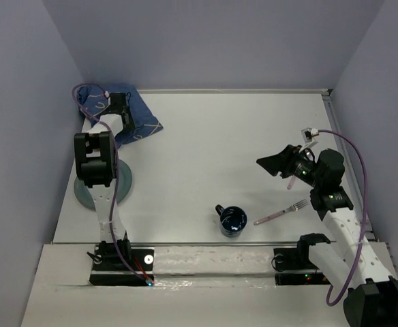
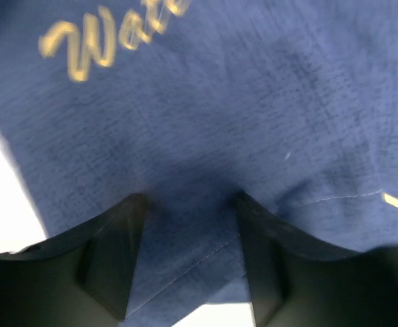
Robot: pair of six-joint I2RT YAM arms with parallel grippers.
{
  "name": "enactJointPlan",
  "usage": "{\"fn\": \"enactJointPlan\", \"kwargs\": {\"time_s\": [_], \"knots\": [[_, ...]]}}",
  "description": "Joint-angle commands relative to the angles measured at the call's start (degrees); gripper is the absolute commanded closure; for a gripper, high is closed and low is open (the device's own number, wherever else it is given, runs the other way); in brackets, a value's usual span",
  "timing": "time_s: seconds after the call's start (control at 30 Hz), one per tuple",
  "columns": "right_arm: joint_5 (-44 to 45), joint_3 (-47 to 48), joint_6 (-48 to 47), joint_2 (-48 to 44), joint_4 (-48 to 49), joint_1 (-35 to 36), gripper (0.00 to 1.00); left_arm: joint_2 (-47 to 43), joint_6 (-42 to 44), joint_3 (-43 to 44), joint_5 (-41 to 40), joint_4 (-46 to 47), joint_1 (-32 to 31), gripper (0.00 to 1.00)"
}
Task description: Set the dinner table for one person
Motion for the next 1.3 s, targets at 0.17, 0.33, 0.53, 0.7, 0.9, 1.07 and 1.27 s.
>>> {"fn": "enactJointPlan", "kwargs": {"time_s": [0.17,0.33,0.53,0.7,0.9,1.07,1.27], "knots": [[-1.6,1.0,0.3,-1.0,2.5,1.1,0.34,7.7,-7.0,8.4,18.4,-6.5,-0.9,0.76],[-0.4,1.0,1.0,-1.6,3.3,1.1,0.33,7.5,-10.5,7.1,17.0,-4.1,-6.1,1.0],[0.4,4.7,0.1,4.9,5.2,1.1,0.33,2.1,-24.2,2.7,30.4,9.7,-14.6,1.0],[2.4,9.6,-3.0,10.7,4.9,1.1,0.33,-4.5,-37.7,-7.2,28.1,26.1,-25.0,1.0],[5.6,17.0,-7.9,21.2,1.8,1.1,0.35,-7.6,-53.1,-18.3,21.6,45.1,-37.2,1.0],[13.3,20.0,-11.8,24.4,-2.4,1.1,0.44,-7.7,-53.3,-16.6,16.5,47.9,-42.4,0.51],[21.9,20.4,-13.3,28.3,-5.3,0.0,0.71,-17.1,-39.9,-19.7,6.0,42.9,-40.2,0.01]]}}
